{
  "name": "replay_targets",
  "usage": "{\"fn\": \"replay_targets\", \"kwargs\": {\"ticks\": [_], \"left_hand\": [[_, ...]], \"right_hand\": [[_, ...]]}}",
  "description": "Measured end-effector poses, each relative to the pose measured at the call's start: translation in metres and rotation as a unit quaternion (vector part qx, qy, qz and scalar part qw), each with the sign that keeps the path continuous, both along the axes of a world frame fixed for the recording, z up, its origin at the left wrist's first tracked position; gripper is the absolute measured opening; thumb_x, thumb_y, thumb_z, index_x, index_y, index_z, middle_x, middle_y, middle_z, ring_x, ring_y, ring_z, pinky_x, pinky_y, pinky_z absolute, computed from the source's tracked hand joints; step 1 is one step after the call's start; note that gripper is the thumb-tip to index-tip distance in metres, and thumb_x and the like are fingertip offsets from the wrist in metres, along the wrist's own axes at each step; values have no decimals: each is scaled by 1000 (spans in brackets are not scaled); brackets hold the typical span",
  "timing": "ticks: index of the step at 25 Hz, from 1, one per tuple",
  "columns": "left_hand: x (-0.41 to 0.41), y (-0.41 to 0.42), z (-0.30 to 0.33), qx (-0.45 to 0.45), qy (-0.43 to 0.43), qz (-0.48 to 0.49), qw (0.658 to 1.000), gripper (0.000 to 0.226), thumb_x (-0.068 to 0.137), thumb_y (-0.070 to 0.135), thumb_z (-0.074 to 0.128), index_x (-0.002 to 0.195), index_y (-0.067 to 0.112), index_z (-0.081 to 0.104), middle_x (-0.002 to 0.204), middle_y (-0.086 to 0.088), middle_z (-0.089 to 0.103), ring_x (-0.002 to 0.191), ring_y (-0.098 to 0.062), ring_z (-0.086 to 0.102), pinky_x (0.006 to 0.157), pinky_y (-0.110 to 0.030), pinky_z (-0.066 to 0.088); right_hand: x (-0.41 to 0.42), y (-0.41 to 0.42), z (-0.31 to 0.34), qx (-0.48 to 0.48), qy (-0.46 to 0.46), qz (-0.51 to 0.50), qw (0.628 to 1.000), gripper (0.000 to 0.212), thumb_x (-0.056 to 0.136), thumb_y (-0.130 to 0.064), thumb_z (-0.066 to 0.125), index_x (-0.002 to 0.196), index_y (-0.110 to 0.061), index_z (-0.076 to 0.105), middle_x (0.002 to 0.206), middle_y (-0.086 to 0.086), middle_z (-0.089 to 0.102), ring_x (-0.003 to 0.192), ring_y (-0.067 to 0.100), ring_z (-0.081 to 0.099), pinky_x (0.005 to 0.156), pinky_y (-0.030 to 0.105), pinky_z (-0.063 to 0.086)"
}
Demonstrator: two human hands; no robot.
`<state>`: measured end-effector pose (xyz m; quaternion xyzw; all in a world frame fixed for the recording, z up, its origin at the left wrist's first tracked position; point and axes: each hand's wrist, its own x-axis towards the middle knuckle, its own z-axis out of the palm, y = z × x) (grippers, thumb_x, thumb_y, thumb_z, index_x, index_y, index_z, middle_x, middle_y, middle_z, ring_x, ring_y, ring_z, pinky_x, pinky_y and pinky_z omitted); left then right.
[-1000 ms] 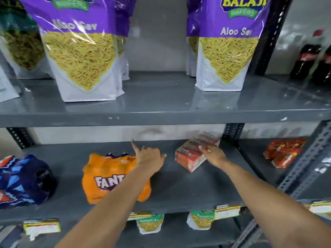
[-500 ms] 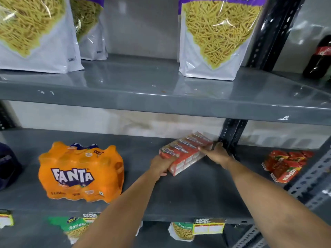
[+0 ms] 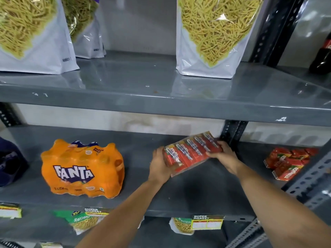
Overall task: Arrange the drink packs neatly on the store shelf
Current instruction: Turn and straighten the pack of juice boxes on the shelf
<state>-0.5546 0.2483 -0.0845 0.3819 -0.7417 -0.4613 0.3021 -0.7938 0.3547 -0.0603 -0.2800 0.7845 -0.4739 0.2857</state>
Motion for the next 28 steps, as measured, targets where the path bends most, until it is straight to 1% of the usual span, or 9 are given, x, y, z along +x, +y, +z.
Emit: {"fn": "replay_targets", "kwargs": {"ticks": [3, 7, 11, 13, 14, 18, 22, 25, 28], "left_hand": [[4, 21, 2, -78, -13, -21, 997, 75, 71, 25, 84, 133, 20, 42, 132, 9, 38, 104, -3, 53, 84, -17, 49], [6, 18, 2, -141, -82, -67, 984, 62, 83, 17, 74, 134, 18, 39, 143, 6, 31, 114, -12, 58, 90, -28, 57], [7, 3, 1, -35, -82, 52, 995, 42, 85, 23, 71, 119, 14, 48, 107, 0, 62, 90, -13, 63, 79, -35, 58], [2, -5, -2, 50, -100, 94, 989, 19, 91, 26, 63, 91, 8, 57, 87, -9, 68, 78, -25, 66, 73, -43, 59], [-5, -6, -4, 93, -77, 82, 989, 26, 93, 32, 59, 82, 8, 58, 86, -14, 70, 77, -29, 69, 72, -46, 60], [-31, -1, 4, 156, 15, 24, 987, 56, 89, 59, 48, 121, 13, 55, 108, -11, 72, 96, -29, 72, 87, -47, 58], [-38, 8, 23, 230, 46, -5, 972, 83, 73, 57, 72, 132, 15, 32, 122, -1, 63, 106, -23, 67, 97, -41, 53], [-37, 6, 25, 174, -10, -41, 984, 79, 72, 43, 81, 130, 14, 36, 125, -1, 62, 107, -19, 65, 93, -34, 51], [-24, -10, 39, 136, -46, -117, 983, 64, 84, 31, 73, 138, 16, 42, 130, -4, 61, 105, -16, 60, 90, -29, 46]], "right_hand": [[1, 25, -5, 27, 66, -9, 997, 71, 65, -19, 90, 119, -17, 44, 110, -3, 59, 97, 11, 60, 98, 37, 48], [5, 44, -2, 57, 103, -45, 992, 73, 61, -12, 91, 118, -21, 46, 102, -2, 65, 90, 14, 64, 93, 37, 51], [-3, 42, 4, 115, 95, 20, 989, 85, 73, -1, 76, 144, -29, 37, 114, 6, 66, 103, 18, 62, 92, 33, 49], [-3, 43, 7, 125, 77, 18, 989, 73, 79, 0, 71, 140, -29, 44, 110, 8, 68, 94, 14, 63, 84, 29, 52], [0, 44, 9, 119, 78, 14, 990, 64, 80, 0, 71, 132, -29, 48, 103, 7, 68, 87, 10, 62, 80, 27, 50], [7, 35, 12, 123, 92, 14, 988, 27, 81, 6, 67, 92, -19, 63, 82, 0, 69, 78, 12, 64, 71, 24, 52], [17, 30, 9, 189, 93, 79, 974, 32, 77, 14, 61, 68, -13, 74, 64, 0, 69, 65, 11, 62, 58, 15, 51], [42, 17, 7, 187, 47, 117, 974, 43, 79, 16, 48, 59, -13, 73, 62, 3, 69, 63, 14, 62, 59, 20, 54], [48, -1, 14, 120, 37, 85, 988, 34, 84, 8, 53, 69, -14, 74, 75, 3, 72, 75, 16, 65, 64, 20, 52]]}}
